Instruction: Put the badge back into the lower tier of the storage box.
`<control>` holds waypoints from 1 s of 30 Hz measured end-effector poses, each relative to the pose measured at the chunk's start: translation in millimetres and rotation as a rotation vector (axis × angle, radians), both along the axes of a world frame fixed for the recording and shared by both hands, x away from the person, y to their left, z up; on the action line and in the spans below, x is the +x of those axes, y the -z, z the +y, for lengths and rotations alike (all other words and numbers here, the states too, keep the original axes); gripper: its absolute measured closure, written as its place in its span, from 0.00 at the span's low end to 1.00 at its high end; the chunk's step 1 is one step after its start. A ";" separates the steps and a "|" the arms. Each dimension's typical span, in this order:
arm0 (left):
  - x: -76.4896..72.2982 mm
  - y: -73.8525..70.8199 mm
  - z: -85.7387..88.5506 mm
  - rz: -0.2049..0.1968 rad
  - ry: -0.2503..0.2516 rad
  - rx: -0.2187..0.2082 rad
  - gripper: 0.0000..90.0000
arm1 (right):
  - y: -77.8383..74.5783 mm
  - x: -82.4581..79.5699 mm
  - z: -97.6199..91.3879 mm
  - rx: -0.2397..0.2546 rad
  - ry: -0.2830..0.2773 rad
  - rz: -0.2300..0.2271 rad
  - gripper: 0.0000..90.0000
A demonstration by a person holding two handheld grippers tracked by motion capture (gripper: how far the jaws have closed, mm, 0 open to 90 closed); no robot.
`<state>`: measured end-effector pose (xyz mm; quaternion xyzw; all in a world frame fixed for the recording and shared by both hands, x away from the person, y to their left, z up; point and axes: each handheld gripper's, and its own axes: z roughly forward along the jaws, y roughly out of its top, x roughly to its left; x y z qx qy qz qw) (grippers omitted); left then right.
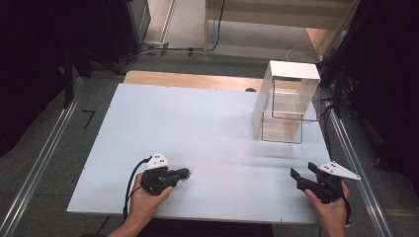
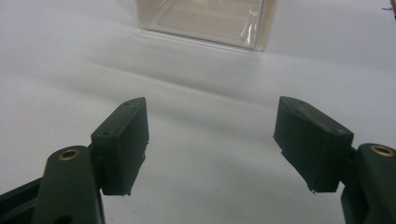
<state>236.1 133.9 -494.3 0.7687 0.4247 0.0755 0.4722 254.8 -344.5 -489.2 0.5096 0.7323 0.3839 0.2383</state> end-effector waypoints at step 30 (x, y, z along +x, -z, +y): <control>18.5 -10.0 -31.5 0.000 0.054 -0.019 0.99 | 0.3 0.2 -0.5 0.001 -0.005 -0.001 0.27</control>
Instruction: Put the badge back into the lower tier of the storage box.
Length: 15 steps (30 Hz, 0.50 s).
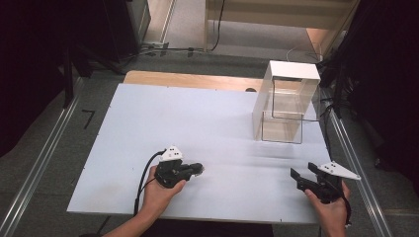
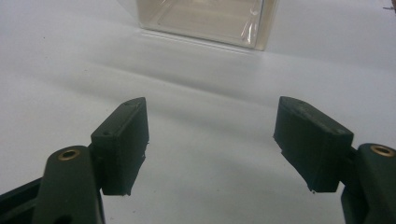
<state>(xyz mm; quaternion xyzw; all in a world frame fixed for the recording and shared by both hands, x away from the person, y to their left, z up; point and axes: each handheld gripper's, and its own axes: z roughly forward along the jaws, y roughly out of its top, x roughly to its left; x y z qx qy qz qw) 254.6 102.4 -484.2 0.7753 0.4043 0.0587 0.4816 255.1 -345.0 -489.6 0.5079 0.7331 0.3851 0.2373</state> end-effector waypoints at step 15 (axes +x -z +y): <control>6.6 -4.6 -17.7 -0.001 0.033 -0.003 0.99 | -0.3 -0.4 0.2 0.002 0.002 0.000 0.27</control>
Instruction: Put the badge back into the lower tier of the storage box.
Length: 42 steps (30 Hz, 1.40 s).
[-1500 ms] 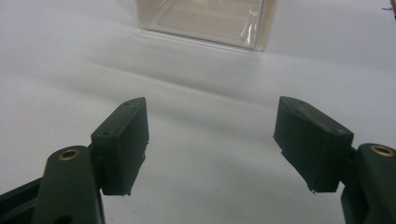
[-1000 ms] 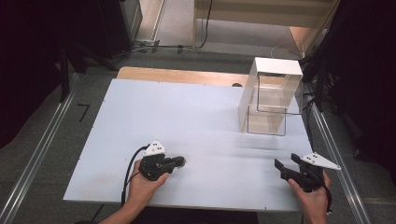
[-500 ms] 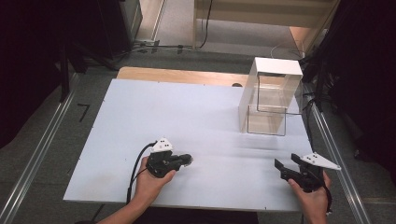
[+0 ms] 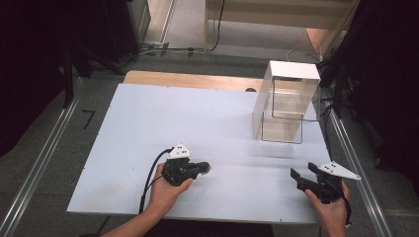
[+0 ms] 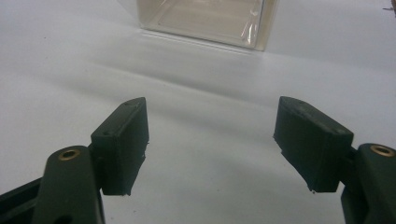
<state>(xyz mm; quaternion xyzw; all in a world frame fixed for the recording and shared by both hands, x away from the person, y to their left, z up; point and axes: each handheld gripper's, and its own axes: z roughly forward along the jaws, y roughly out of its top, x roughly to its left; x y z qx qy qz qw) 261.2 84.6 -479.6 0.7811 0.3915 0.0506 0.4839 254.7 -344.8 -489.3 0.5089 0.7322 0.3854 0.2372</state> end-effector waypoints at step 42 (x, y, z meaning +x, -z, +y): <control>22.9 -12.6 -46.6 0.003 0.063 -0.006 0.99 | -0.8 -1.0 -0.4 -0.004 -0.013 -0.006 0.27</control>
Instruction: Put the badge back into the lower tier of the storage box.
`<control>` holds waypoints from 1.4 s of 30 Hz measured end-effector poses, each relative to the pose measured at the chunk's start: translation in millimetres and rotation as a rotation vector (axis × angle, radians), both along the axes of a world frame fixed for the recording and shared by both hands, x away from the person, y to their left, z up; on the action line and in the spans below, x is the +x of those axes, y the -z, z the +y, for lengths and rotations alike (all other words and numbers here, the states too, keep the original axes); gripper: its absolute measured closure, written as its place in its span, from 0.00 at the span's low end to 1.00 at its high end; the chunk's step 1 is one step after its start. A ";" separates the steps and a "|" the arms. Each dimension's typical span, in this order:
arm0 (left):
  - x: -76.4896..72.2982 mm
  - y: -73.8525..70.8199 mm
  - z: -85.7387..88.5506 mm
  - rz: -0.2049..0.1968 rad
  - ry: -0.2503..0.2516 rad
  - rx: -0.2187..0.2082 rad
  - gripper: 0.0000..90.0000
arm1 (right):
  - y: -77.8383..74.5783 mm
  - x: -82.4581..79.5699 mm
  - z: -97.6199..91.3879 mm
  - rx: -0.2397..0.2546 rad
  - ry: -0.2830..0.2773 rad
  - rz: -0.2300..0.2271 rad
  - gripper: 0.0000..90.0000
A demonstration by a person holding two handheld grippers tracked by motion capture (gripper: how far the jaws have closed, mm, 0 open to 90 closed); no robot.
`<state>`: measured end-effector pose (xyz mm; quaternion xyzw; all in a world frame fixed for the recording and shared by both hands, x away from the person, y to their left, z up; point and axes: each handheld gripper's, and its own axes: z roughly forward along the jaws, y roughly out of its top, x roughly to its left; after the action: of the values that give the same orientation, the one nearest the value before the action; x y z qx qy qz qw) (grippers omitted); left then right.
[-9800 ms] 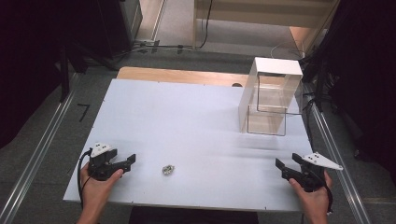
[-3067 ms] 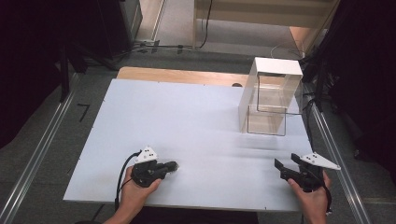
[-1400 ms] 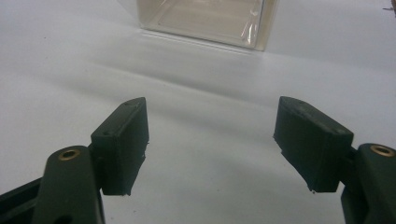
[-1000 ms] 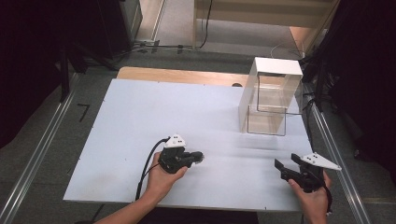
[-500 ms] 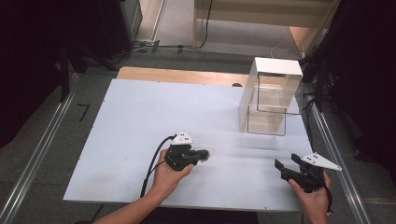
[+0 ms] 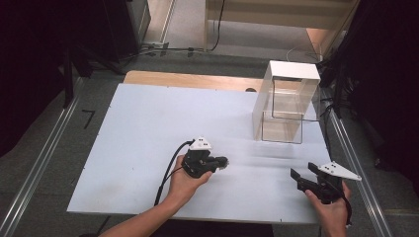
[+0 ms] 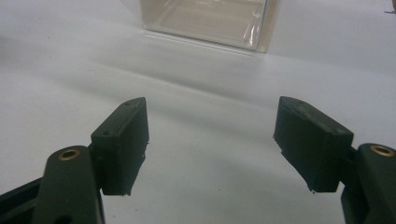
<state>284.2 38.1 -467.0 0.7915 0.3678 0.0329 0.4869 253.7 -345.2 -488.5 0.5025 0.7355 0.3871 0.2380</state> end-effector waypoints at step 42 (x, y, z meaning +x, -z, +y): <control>27.4 -10.8 -37.6 0.002 0.013 -0.025 0.99 | -0.3 0.6 -0.7 0.007 -0.006 0.000 0.27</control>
<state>311.6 0.5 -456.2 0.7878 0.3635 0.0241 0.4967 254.3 -345.9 -488.2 0.5010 0.7358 0.3904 0.2349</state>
